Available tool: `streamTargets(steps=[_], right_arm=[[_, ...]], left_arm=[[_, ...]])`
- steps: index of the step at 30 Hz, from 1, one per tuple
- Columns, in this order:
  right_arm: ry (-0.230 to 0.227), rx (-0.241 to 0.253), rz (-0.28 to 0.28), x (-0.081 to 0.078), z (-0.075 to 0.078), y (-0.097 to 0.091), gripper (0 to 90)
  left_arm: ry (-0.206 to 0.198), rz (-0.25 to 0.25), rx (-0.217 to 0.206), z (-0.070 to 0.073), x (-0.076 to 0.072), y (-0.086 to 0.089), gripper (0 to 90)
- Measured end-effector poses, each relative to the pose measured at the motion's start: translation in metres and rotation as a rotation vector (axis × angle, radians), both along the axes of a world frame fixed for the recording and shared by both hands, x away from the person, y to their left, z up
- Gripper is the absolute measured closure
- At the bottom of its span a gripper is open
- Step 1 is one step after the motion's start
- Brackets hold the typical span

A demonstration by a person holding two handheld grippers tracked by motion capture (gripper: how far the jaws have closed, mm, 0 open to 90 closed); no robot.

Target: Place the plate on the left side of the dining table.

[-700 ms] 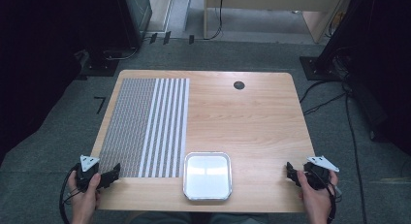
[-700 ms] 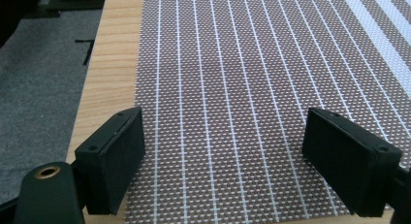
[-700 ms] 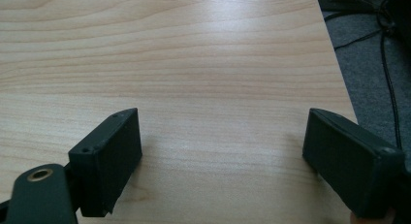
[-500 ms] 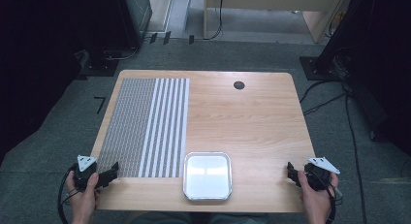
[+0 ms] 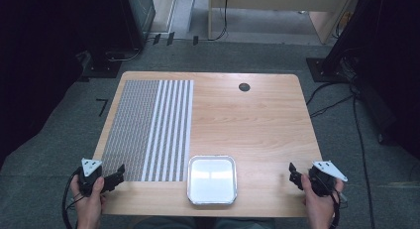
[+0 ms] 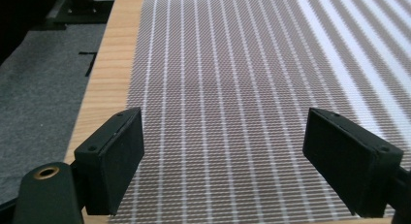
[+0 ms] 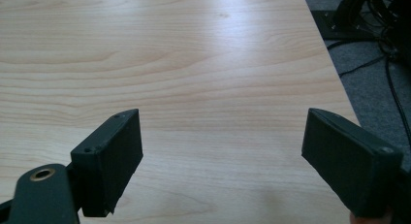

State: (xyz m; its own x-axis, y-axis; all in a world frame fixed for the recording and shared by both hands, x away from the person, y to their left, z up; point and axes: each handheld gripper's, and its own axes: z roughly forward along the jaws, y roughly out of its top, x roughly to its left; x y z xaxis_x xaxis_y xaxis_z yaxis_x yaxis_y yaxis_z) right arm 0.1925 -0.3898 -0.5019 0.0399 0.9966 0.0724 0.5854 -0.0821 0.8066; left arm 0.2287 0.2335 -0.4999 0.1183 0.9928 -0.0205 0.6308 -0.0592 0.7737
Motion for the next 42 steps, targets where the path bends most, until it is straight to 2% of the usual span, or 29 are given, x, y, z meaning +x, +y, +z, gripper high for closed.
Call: streamTargets(steps=[4,8,18,22,32,42], right_arm=[[-0.013,-0.003,0.021,-0.001,0.003,0.009,14.6],[-0.028,0.01,0.046,-0.002,0.007,0.02,14.6],[-0.048,0.031,0.071,-0.004,0.011,0.034,14.6],[-0.055,0.03,0.096,-0.005,0.013,0.042,14.6],[-0.071,0.017,0.141,-0.006,0.015,0.059,14.6],[-0.078,0.04,0.173,-0.006,0.015,0.074,14.6]], left_arm=[[-0.011,-0.012,-0.008,0.003,-0.001,-0.01,15.0],[-0.019,-0.031,-0.035,0.006,-0.002,-0.019,15.1],[-0.029,-0.054,-0.041,0.008,-0.005,-0.036,15.1],[-0.026,-0.07,-0.059,0.008,-0.006,-0.045,15.1],[-0.042,-0.099,-0.038,0.01,-0.009,-0.063,15.1],[-0.045,-0.145,-0.028,0.008,-0.012,-0.085,15.1]])
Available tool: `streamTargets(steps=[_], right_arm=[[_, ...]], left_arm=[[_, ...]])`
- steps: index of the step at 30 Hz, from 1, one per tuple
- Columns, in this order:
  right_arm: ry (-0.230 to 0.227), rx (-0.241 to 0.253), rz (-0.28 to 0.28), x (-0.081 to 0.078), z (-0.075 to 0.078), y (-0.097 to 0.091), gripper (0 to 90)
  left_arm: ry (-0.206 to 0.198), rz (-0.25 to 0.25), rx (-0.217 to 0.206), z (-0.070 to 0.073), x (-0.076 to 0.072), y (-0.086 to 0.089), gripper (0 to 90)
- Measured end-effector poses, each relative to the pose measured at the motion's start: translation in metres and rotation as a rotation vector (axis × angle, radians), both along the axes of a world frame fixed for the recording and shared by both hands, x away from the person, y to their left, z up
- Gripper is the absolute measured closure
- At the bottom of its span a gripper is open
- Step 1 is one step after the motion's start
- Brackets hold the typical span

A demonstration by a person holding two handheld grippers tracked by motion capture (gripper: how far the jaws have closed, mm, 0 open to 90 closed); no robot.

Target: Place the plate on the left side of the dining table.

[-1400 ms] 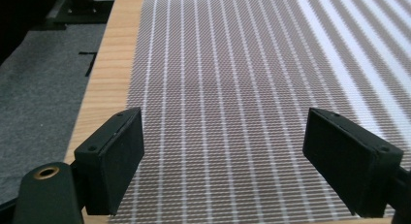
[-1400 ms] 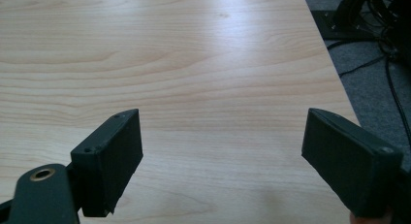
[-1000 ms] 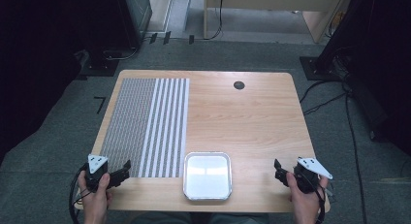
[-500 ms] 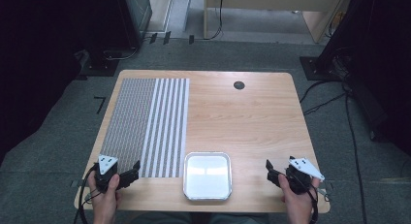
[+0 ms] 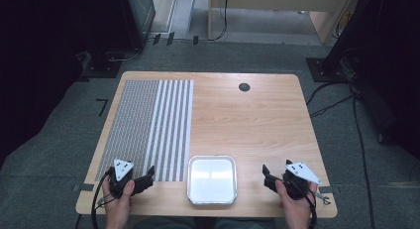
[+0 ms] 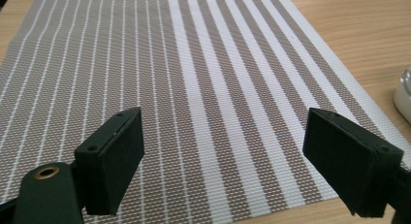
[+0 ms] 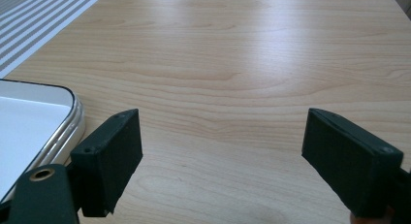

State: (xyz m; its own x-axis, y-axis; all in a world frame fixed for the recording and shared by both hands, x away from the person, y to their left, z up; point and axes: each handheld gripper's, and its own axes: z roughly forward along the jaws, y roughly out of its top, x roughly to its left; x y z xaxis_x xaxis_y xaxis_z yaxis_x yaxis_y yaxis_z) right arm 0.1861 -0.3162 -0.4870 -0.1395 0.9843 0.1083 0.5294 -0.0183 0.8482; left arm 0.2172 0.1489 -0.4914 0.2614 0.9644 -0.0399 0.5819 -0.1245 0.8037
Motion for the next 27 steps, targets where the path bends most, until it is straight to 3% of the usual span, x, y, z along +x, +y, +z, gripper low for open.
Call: streamTargets(steps=[27], right_arm=[[-0.011,0.025,0.061,-0.001,-0.002,0.035,14.6]], left_arm=[[0.006,-0.08,-0.02,-0.003,-0.003,-0.041,15.0]])
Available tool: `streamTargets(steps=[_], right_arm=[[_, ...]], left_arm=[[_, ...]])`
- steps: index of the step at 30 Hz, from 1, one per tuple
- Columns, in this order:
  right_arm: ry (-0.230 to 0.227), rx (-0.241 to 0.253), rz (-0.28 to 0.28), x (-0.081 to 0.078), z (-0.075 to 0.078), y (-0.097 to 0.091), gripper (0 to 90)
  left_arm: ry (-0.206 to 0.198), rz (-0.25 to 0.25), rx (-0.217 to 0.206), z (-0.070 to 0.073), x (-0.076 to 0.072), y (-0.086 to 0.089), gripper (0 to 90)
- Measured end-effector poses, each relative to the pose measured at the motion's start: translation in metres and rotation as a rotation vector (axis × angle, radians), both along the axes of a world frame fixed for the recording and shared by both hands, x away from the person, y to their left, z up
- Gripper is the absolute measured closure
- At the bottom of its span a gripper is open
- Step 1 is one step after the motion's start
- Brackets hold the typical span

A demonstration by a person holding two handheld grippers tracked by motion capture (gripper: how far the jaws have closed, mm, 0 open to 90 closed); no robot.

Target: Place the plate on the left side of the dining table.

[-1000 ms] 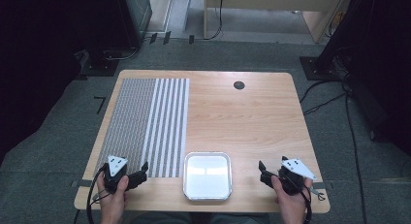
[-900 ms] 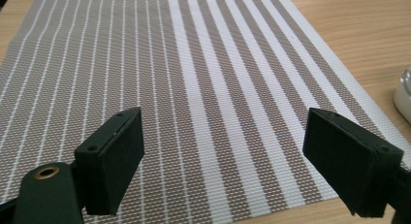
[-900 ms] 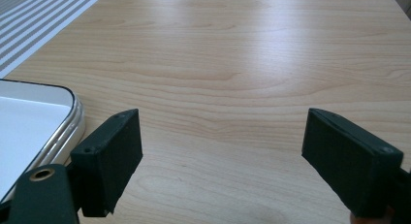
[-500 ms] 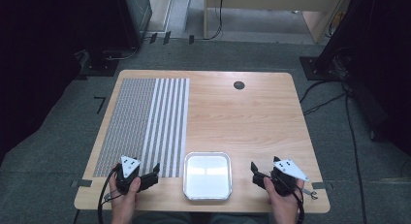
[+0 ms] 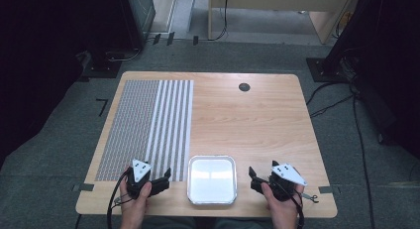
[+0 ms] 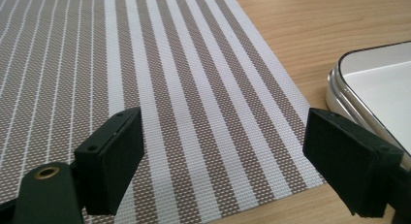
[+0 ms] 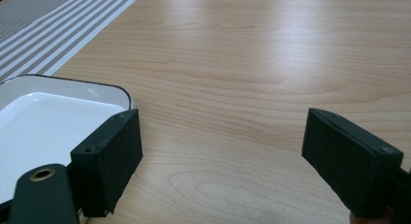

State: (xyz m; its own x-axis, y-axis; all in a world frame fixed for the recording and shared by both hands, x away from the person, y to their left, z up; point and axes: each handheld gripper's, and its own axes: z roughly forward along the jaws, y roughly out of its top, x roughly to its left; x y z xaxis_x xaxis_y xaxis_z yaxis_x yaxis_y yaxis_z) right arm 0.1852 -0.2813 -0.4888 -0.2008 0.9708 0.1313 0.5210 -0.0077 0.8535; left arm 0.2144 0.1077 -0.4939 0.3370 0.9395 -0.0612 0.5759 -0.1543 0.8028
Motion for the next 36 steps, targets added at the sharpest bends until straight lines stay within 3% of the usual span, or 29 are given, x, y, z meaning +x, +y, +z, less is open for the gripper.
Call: streamTargets(steps=[21,26,31,32,36], right_arm=[[-0.006,0.017,-0.013,0.001,-0.003,0.023,18.1],[-0.014,0.022,-0.023,0.001,-0.003,0.029,23.5],[-0.02,0.037,0.005,0.0,-0.004,0.034,29.3],[-0.019,0.048,0.022,0.0,-0.005,0.037,36.1],[-0.018,0.082,0.048,-0.001,-0.006,0.039,43.9]], left_arm=[[0.017,-0.048,-0.024,-0.001,-0.001,-0.021,14.6],[0.018,-0.054,-0.035,-0.001,-0.001,-0.023,14.5],[0.017,-0.068,-0.039,-0.001,-0.002,-0.027,14.6],[0.018,-0.07,-0.038,-0.001,-0.002,-0.028,14.6],[0.025,-0.081,-0.034,-0.002,-0.003,-0.03,14.7]])
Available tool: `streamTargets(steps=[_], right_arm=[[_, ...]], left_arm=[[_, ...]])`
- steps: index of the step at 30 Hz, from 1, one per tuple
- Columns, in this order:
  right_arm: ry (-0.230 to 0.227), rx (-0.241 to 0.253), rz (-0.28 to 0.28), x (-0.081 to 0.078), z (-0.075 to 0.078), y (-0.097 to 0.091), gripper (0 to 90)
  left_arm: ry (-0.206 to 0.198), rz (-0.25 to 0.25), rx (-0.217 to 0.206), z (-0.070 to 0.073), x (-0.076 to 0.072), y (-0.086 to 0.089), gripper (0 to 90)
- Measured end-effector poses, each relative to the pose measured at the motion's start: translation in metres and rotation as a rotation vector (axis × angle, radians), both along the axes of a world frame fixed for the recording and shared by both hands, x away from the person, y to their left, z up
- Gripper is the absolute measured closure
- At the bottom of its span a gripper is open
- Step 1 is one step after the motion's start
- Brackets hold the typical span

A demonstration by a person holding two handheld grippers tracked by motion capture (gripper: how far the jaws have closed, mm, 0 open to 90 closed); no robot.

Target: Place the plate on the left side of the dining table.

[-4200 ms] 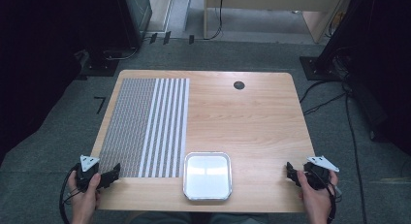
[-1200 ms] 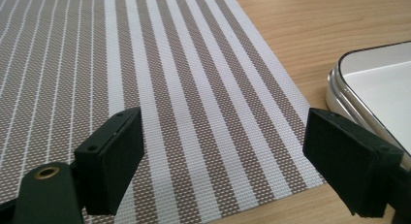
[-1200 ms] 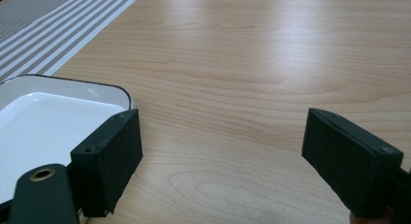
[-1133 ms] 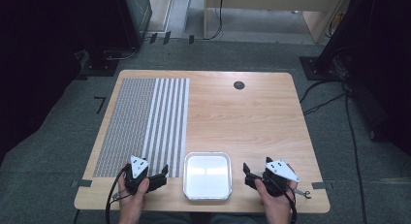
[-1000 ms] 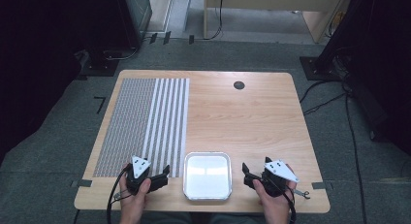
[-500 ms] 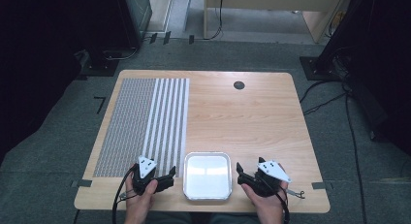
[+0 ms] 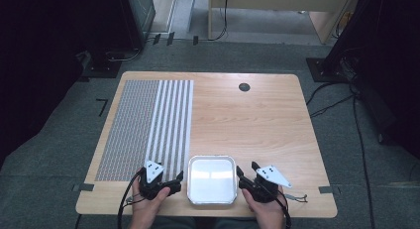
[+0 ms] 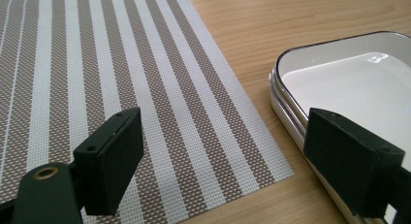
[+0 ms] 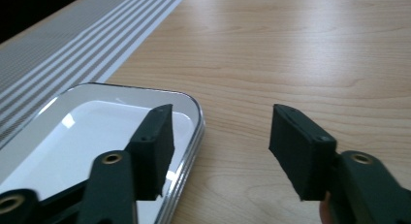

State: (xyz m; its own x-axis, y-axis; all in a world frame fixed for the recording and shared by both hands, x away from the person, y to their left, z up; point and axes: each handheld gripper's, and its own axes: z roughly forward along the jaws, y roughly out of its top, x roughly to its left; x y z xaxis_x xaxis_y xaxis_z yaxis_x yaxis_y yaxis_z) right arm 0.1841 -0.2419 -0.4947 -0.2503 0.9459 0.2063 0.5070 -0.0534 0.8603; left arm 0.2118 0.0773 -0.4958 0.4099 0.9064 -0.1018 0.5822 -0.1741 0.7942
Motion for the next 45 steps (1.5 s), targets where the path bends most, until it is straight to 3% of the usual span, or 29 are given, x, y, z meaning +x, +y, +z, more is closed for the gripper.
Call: streamTargets(steps=[5,7,9,10,15,16,17,18,19,20,21,22,23,27,35,41,45], right_arm=[[-0.01,0.019,0.015,-0.003,-0.002,0.004,53.9],[-0.01,0.037,0.026,-0.003,-0.003,0.004,57.0],[-0.007,0.046,0.033,-0.003,-0.003,0.005,58.8],[0.038,0.07,0.055,-0.003,-0.004,0.006,60.3],[0.069,0.088,0.079,-0.003,-0.006,0.009,63.4],[0.076,0.105,0.094,-0.003,-0.007,0.008,64.8],[0.09,0.172,0.121,-0.001,-0.009,0.005,67.5],[0.09,0.206,0.123,0.0,-0.01,0.004,68.8],[0.1,0.252,0.12,0.0,-0.01,0.002,70.6],[0.1,0.252,0.12,0.0,-0.01,0.002,70.6],[0.128,0.309,0.109,0.001,-0.011,-0.003,73.7],[0.128,0.309,0.109,0.001,-0.011,-0.003,73.7],[0.156,0.354,0.099,0.002,-0.013,-0.007,75.2],[0.197,0.385,0.076,0.003,-0.015,-0.01,78.7],[0.243,0.435,0.043,0.005,-0.017,-0.014,77.0],[0.293,0.521,0.055,0.008,-0.022,-0.016,77.0],[0.316,0.547,0.058,0.009,-0.024,-0.017,77.3]], left_arm=[[0.01,-0.019,-0.015,-0.001,-0.002,-0.004,17.2],[0.001,-0.007,-0.012,-0.001,-0.004,-0.006,26.9],[0.001,-0.01,-0.016,-0.001,-0.004,-0.007,28.3],[0.001,-0.015,-0.016,-0.001,-0.005,-0.007,31.8],[0.018,-0.038,-0.044,-0.002,-0.007,-0.01,43.5],[0.023,-0.038,-0.046,-0.002,-0.007,-0.01,43.5],[0.027,-0.047,-0.056,-0.002,-0.008,-0.011,51.2],[0.027,-0.047,-0.056,-0.002,-0.008,-0.011,54.0],[0.039,-0.076,-0.087,-0.002,-0.008,-0.01,57.3],[0.039,-0.076,-0.087,-0.002,-0.008,-0.01,59.6],[0.045,-0.082,-0.096,-0.002,-0.008,-0.01,61.5],[0.056,-0.091,-0.108,-0.002,-0.008,-0.01,61.5],[0.07,-0.104,-0.131,-0.002,-0.007,-0.009,65.5],[0.099,-0.143,-0.185,-0.003,-0.007,-0.009,70.9],[0.134,-0.181,-0.237,-0.004,-0.005,-0.009,71.2],[0.147,-0.193,-0.234,-0.005,-0.006,-0.012,71.0],[0.156,-0.198,-0.221,-0.007,-0.006,-0.015,71.2]])
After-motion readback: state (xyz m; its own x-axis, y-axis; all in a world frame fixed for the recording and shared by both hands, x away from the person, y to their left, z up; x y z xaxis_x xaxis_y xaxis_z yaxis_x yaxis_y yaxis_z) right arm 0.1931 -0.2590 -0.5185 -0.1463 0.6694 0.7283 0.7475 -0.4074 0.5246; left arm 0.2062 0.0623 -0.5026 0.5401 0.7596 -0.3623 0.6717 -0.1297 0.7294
